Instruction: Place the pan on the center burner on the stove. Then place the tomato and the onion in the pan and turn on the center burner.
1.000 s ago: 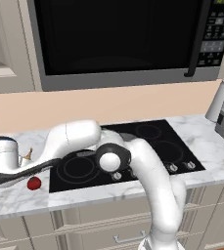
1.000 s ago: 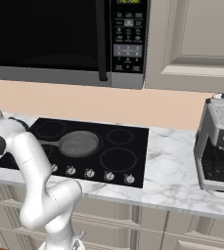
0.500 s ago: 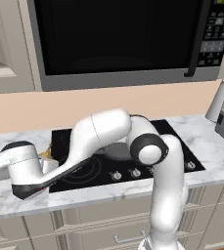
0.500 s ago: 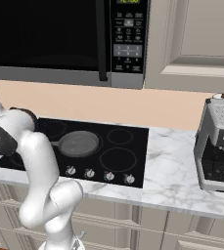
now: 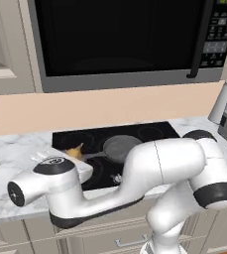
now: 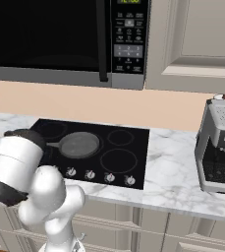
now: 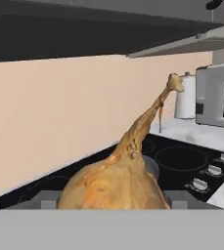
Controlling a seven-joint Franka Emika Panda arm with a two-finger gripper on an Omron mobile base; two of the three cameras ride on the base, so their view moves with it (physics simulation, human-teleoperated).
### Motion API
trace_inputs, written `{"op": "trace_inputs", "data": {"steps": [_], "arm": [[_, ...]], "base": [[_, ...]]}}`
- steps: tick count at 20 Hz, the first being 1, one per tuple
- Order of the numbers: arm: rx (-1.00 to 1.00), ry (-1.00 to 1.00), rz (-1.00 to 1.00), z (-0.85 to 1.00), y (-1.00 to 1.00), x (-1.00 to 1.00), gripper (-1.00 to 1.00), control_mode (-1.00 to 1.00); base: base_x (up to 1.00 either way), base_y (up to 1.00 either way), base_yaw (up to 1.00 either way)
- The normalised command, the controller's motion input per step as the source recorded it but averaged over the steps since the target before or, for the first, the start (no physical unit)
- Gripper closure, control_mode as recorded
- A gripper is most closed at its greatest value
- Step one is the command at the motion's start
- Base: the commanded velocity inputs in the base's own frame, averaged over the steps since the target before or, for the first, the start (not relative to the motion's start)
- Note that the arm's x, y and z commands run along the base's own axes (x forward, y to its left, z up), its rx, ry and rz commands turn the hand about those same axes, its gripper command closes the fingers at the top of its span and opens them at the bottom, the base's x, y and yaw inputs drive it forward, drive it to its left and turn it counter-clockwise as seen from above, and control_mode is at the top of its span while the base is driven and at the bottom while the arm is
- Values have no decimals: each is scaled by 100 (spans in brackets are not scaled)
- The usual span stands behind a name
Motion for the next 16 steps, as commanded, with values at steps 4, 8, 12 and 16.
{"op": "trace_inputs", "data": {"steps": [4, 8, 12, 16], "arm": [[23, -16, 0, 75, -100, -67, 100, -100], [26, -9, 0, 61, -100, -68, 100, -100], [31, 0, 0, 40, -100, -41, 100, -100], [35, 9, 0, 25, -100, -6, 100, -100]], "base": [[0, 0, 0], [0, 0, 0], [0, 0, 0], [0, 0, 0]]}}
